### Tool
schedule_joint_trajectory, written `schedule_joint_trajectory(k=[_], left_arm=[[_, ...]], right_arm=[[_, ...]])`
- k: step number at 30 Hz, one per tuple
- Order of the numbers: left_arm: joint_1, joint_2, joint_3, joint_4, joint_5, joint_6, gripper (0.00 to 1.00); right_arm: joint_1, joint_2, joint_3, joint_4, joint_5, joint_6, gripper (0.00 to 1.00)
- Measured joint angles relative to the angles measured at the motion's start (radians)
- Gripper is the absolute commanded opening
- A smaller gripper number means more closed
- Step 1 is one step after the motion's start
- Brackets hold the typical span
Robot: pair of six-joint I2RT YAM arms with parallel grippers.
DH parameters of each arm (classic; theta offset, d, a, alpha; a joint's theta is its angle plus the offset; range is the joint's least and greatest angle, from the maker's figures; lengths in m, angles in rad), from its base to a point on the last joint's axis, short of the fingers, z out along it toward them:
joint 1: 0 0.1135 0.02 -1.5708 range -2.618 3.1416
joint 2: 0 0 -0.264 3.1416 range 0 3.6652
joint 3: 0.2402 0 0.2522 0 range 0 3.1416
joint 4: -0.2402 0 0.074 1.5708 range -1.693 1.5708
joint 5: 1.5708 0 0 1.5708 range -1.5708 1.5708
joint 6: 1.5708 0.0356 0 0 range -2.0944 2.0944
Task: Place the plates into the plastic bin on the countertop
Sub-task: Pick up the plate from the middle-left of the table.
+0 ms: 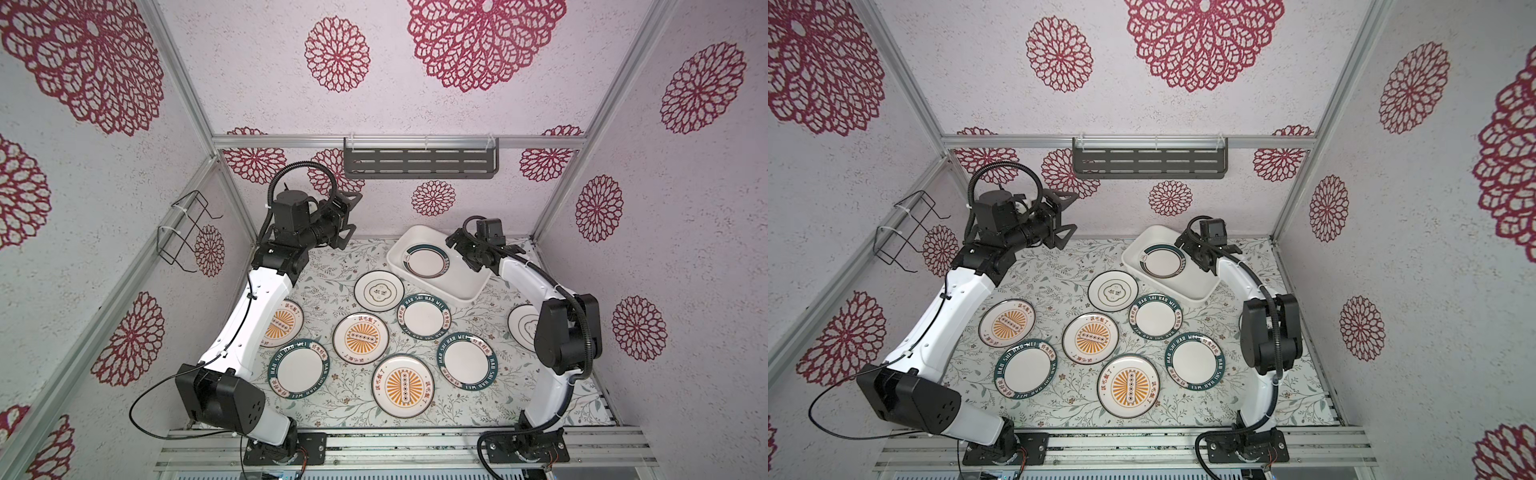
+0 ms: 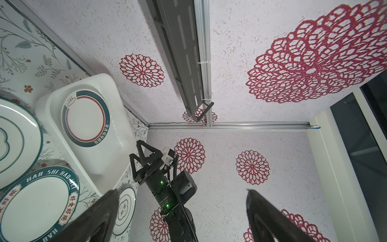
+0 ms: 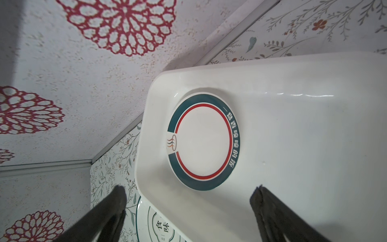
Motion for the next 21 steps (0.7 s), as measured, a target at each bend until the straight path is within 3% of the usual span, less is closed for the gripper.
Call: schedule_joint_trajectory(k=[21], left_arm=[[0.020, -0.106, -0.069, 0.036, -0.055, 0.035, 0.97]], right_arm=[[0.001, 0.003, 0.000, -0.012, 0.030, -0.003, 0.99]])
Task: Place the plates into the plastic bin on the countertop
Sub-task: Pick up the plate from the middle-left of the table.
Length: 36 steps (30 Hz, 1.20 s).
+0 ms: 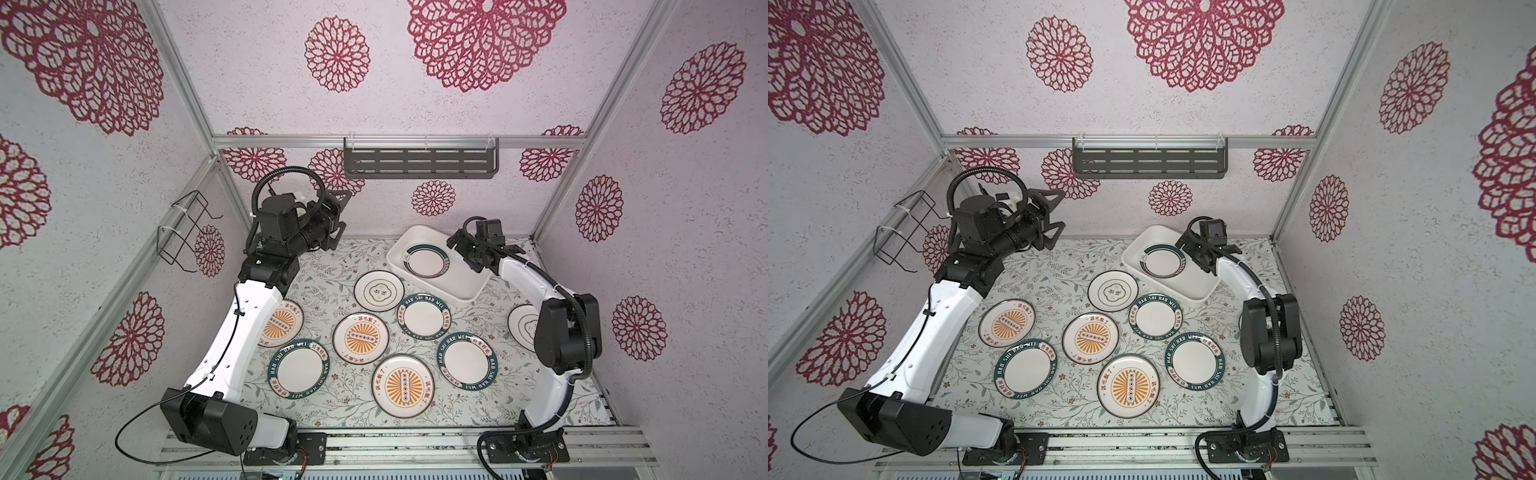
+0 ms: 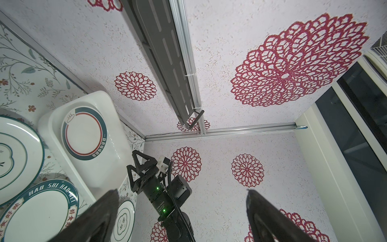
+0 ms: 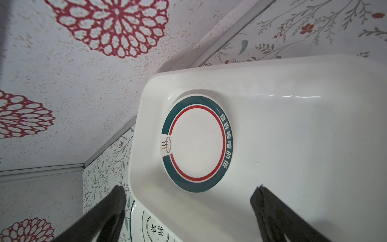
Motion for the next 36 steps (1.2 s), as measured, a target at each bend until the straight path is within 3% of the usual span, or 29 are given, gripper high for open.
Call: schedule_joint_trajectory(k=[9, 14, 19, 25, 29, 36], left_arm=[[0.116, -0.116, -0.298, -0.036, -0.065, 0.068, 0.97], [0.203, -0.182, -0.380, -0.186, -0.153, 0.156, 0.97], [0.277, -0.244, -0.412, -0.350, -0.230, 0.257, 0.97], [0.410, -0.342, -0.519, -0.492, -0.303, 0.361, 0.97], [0.523, -0.427, -0.624, -0.539, -0.267, 0.401, 1.00], [0.681, -0.468, -0.789, -0.528, -0.140, 0.434, 1.00]], right_arm=[[0.010, -0.001, -0.020, 0.043, 0.013, 0.013, 0.99], [0.039, -0.006, -0.069, 0.117, -0.014, 0.036, 0.99], [0.129, -0.006, -0.073, 0.216, -0.106, 0.044, 0.99], [0.232, 0.037, -0.038, 0.394, -0.315, 0.043, 0.99], [0.259, 0.060, -0.035, 0.439, -0.420, 0.034, 0.99], [0.261, 0.055, -0.070, 0.492, -0.486, 0.024, 0.99]])
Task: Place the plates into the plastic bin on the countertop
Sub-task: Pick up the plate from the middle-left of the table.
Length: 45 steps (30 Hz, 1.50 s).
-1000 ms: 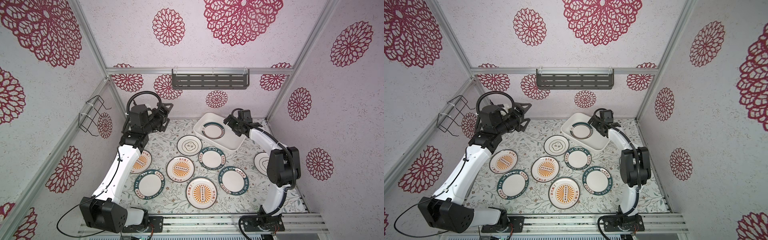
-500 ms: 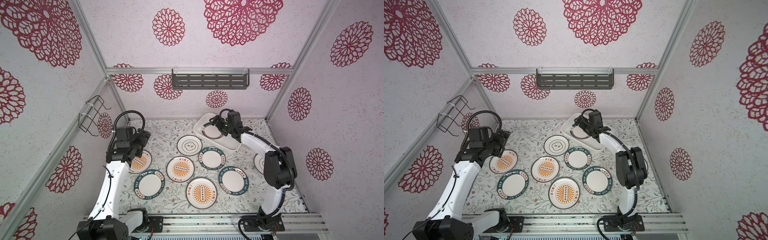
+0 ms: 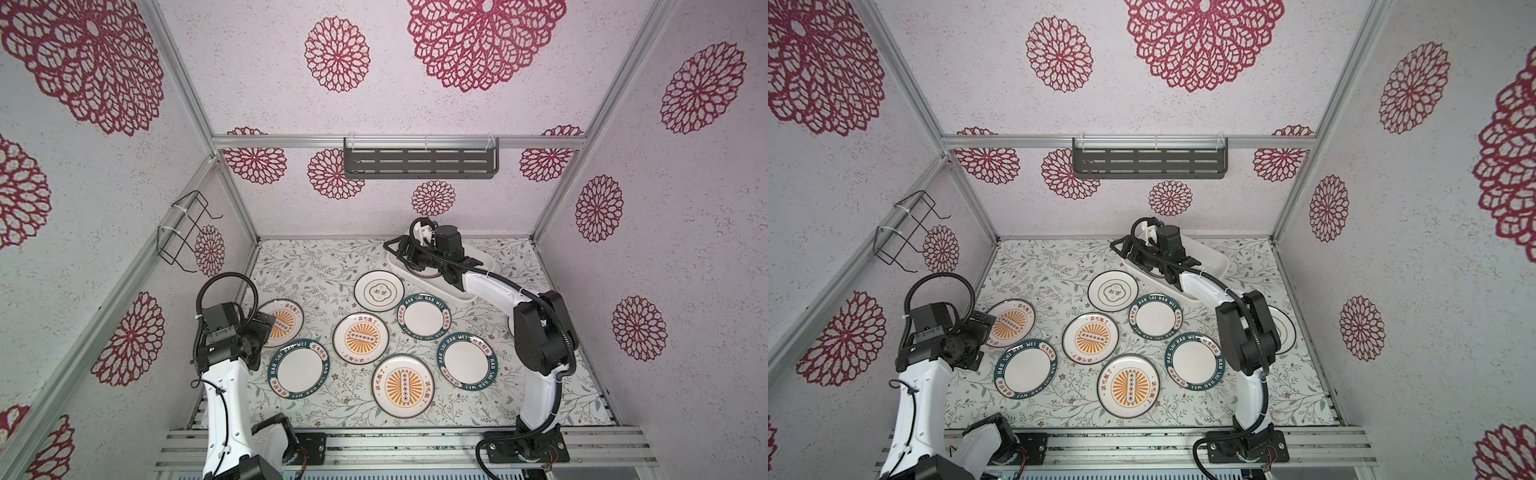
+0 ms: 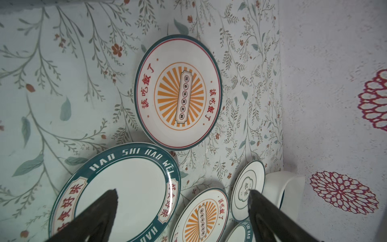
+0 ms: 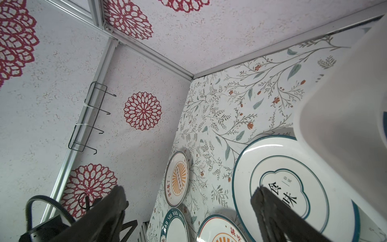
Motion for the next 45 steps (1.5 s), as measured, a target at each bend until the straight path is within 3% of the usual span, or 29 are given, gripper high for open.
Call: schedule_joint_trajectory(k=[8, 15, 24, 45], left_arm=[[0.170, 0.010, -0.135, 0.054, 0.143, 0.039, 0.95], [0.288, 0.144, -0.204, 0.179, 0.294, 0.063, 0.91], [0.312, 0.277, -0.196, 0.247, 0.360, 0.122, 0.84], [0.314, 0.507, -0.219, 0.573, 0.433, 0.047, 0.63]], right_arm=[[0.008, -0.016, -0.058, 0.034, -0.051, 0.005, 0.99], [0.031, 0.005, -0.039, 0.222, -0.152, 0.102, 0.99], [0.063, 0.079, 0.023, 0.309, -0.210, 0.161, 0.99], [0.068, 0.077, 0.029, 0.177, -0.170, 0.101, 0.99]])
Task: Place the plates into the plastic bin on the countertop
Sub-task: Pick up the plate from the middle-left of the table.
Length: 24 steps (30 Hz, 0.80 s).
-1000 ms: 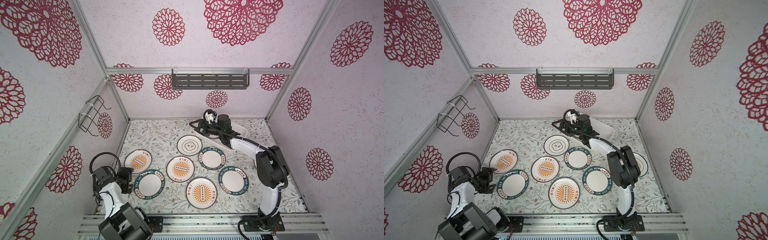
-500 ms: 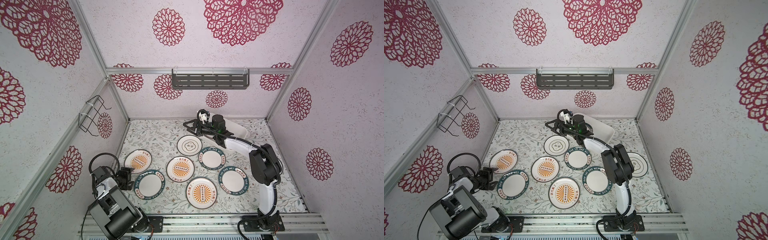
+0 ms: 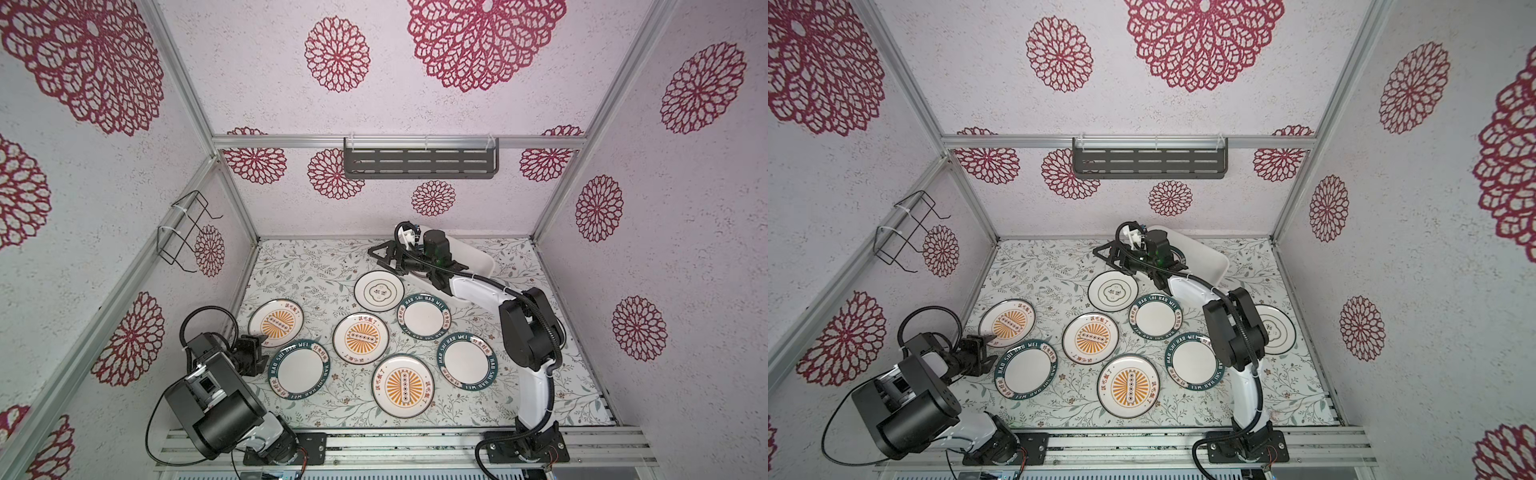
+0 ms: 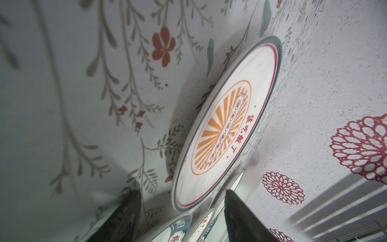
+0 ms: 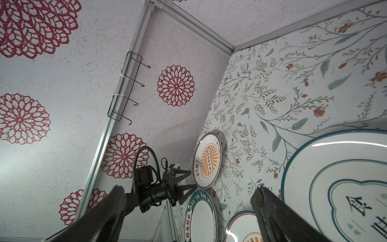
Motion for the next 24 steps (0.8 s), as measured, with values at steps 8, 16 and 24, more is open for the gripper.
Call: schedule_joint_trajectory(k=[8, 16, 24], left_arm=[[-0.008, 0.077, -0.004, 0.147, 0.018, -0.051, 0.44], [-0.045, 0.131, -0.001, 0.223, -0.001, -0.077, 0.17], [-0.088, 0.160, -0.013, 0.367, 0.010, -0.138, 0.03]], right_arm=[[0.000, -0.010, -0.006, -0.021, 0.017, -0.013, 0.99], [0.000, -0.014, -0.007, -0.045, 0.025, -0.025, 0.99], [-0.005, -0.053, -0.008, -0.085, 0.043, -0.048, 0.99]])
